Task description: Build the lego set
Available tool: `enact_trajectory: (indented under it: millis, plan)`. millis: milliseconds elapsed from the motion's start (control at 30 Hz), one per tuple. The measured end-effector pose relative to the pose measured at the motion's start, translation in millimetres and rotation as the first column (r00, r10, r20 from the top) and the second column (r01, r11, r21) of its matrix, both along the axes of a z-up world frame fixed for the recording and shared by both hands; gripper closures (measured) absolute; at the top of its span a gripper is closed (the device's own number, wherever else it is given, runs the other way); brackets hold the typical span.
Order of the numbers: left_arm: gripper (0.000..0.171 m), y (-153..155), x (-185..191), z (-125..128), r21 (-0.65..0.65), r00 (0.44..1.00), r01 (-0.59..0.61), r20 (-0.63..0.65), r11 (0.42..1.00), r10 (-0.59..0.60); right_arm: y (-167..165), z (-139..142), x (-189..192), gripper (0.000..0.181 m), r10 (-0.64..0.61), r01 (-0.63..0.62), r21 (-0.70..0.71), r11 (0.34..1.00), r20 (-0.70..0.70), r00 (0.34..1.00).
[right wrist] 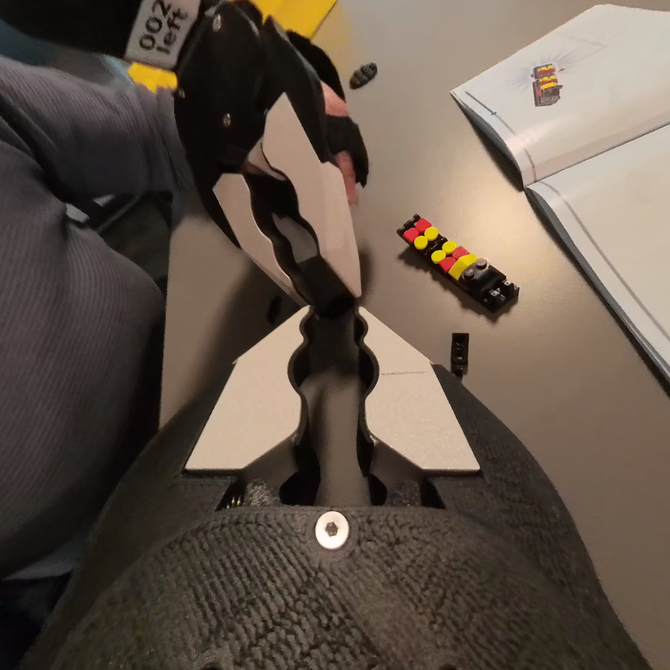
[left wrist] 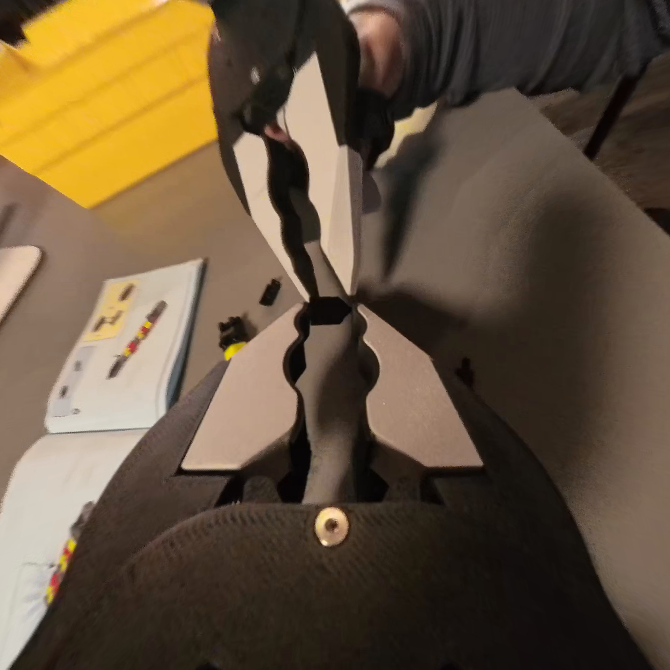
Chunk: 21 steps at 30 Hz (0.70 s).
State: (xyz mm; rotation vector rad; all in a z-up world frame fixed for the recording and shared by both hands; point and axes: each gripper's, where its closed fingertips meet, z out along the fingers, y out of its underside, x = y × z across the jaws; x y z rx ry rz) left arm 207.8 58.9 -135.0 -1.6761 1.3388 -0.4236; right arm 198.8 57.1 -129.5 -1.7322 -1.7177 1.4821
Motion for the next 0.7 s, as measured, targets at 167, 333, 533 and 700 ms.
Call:
enact_trajectory:
  millis: [167, 333, 533, 700]
  plan:
    - [0.149, 2, -1, 13, 0.154, 1.0, -0.006, -0.003, 0.988, 0.006, -3, 8, -2, 0.176, -0.002, -0.001, -0.093, 0.996, -0.036, 0.999]
    - [0.146, 3, -2, 9, 0.175, 1.0, -0.01, -0.026, 0.984, 0.015, 4, 4, -1, 0.18, -0.017, 0.02, 0.118, 0.993, -0.027, 0.999]
    - [0.134, -1, 1, 13, 0.02, 0.995, -0.015, 0.095, 1.0, 0.013, 7, 11, -2, 0.181, 0.052, 0.019, 0.509, 0.861, -0.125, 0.991]
    - [0.16, -10, 1, 24, -0.067, 0.973, 0.073, 0.224, 0.995, -0.057, 2, 8, 1, 0.18, 0.119, -0.025, 0.548, 0.836, -0.137, 0.983]
